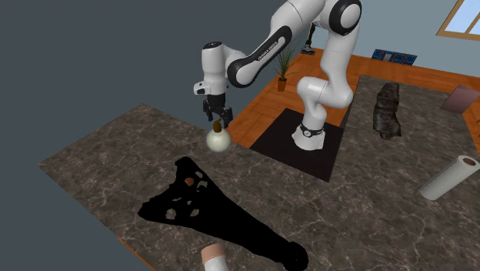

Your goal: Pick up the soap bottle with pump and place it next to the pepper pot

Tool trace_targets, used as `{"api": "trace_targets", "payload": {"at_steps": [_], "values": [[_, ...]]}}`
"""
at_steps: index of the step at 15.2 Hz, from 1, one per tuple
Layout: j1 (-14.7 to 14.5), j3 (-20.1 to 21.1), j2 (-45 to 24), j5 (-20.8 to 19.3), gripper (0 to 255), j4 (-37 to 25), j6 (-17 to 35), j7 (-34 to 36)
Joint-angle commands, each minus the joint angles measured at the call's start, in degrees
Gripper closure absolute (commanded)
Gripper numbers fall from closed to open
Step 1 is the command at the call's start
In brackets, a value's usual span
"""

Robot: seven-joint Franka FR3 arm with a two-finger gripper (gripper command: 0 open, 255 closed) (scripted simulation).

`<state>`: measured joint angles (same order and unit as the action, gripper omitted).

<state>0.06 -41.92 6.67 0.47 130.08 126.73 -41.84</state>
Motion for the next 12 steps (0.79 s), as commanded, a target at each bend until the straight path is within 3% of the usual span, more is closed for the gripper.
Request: {"api": "trace_targets", "payload": {"at_steps": [1, 9, 10, 12], "values": [[-0.2, -0.2, -1.1, 0.9, 0, 0.8, 1.6, -0.6], [-0.2, -0.2, -1.4, 1.2, 0, 1.0, 2.0, -0.8], [-0.2, -0.2, -1.4, 1.2, 255, 1.0, 2.0, -0.8], [-0.2, -0.2, -1.4, 1.2, 255, 1.0, 2.0, -0.8]]}}
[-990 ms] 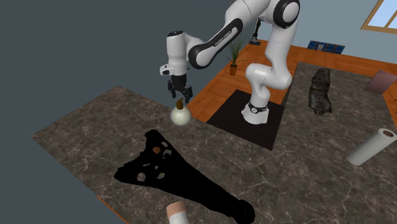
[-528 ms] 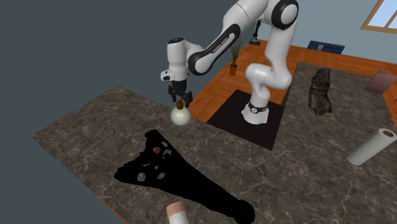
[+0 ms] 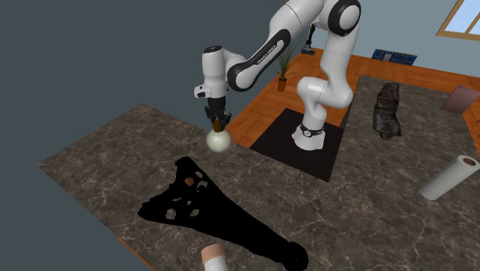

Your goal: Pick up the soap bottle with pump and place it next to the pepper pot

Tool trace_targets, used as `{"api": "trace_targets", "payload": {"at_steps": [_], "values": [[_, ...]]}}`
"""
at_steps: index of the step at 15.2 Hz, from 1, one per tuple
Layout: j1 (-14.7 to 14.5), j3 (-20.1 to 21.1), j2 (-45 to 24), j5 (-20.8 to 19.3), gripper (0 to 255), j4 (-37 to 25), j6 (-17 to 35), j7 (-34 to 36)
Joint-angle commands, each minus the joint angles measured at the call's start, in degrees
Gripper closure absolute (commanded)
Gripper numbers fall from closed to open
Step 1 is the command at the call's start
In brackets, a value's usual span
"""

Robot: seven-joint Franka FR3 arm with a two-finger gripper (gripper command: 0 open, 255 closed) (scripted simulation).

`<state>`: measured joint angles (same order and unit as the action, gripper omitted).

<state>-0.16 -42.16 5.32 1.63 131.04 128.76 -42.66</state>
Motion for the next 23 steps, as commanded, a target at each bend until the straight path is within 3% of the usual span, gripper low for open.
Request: {"api": "trace_targets", "payload": {"at_steps": [1, 7, 23], "values": [[0.0, 0.0, 0.0, 0.0, 255, 0.0, 0.0, 0.0], [0.0, 0.0, 0.0, 0.0, 255, 0.0, 0.0, 0.0], [0.5, 2.1, 6.3, -4.6, 255, -7.5, -12.4, 4.3]]}}
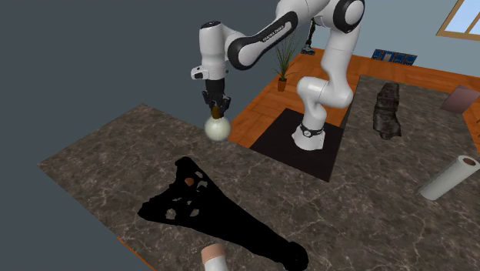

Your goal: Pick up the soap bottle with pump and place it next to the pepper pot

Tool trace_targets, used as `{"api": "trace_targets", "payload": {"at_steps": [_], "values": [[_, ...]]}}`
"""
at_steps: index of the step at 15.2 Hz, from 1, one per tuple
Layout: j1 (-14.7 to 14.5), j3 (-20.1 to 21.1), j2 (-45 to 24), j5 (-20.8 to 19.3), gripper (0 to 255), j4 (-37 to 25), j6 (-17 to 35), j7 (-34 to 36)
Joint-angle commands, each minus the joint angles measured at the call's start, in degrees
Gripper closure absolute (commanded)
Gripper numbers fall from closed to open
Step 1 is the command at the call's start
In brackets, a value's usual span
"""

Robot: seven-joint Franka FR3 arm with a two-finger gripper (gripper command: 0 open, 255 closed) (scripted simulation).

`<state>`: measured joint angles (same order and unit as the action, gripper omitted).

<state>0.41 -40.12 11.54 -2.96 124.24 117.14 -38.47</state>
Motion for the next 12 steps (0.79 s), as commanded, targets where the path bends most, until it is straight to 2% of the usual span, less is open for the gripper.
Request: {"api": "trace_targets", "payload": {"at_steps": [1, 12], "values": [[0.0, 0.2, 0.3, -0.2, 255, -1.3, -1.6, 0.3], [-0.1, 1.4, 2.0, -0.9, 255, -8.4, -10.1, 1.5]]}}
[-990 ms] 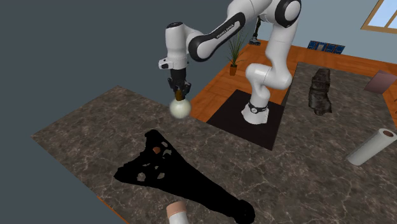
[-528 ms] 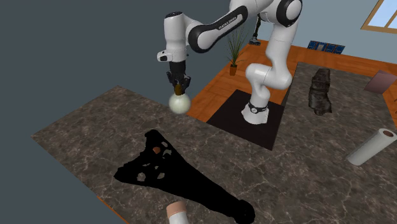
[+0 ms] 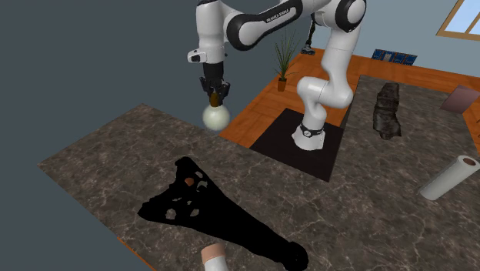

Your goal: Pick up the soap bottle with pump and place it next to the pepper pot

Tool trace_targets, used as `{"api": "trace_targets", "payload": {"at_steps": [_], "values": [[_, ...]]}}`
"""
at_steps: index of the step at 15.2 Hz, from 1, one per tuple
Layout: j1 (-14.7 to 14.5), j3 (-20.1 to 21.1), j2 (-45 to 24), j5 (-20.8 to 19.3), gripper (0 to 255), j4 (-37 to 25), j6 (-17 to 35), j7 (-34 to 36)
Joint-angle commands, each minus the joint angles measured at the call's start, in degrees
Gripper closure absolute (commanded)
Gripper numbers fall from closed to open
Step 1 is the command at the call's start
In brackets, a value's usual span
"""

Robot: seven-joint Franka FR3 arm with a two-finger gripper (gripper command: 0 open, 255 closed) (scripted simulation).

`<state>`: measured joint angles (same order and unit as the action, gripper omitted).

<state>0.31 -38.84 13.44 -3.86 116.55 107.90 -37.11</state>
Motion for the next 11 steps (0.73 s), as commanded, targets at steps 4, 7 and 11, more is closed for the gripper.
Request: {"api": "trace_targets", "payload": {"at_steps": [4, 7, 11], "values": [[-0.1, 0.4, 0.3, 0.0, 255, -3.7, -3.9, 0.3], [-0.2, 0.6, 0.2, 0.1, 255, -6.0, -6.2, 0.4], [-0.4, 0.7, -0.1, 0.3, 255, -9.4, -9.3, 0.4]]}}
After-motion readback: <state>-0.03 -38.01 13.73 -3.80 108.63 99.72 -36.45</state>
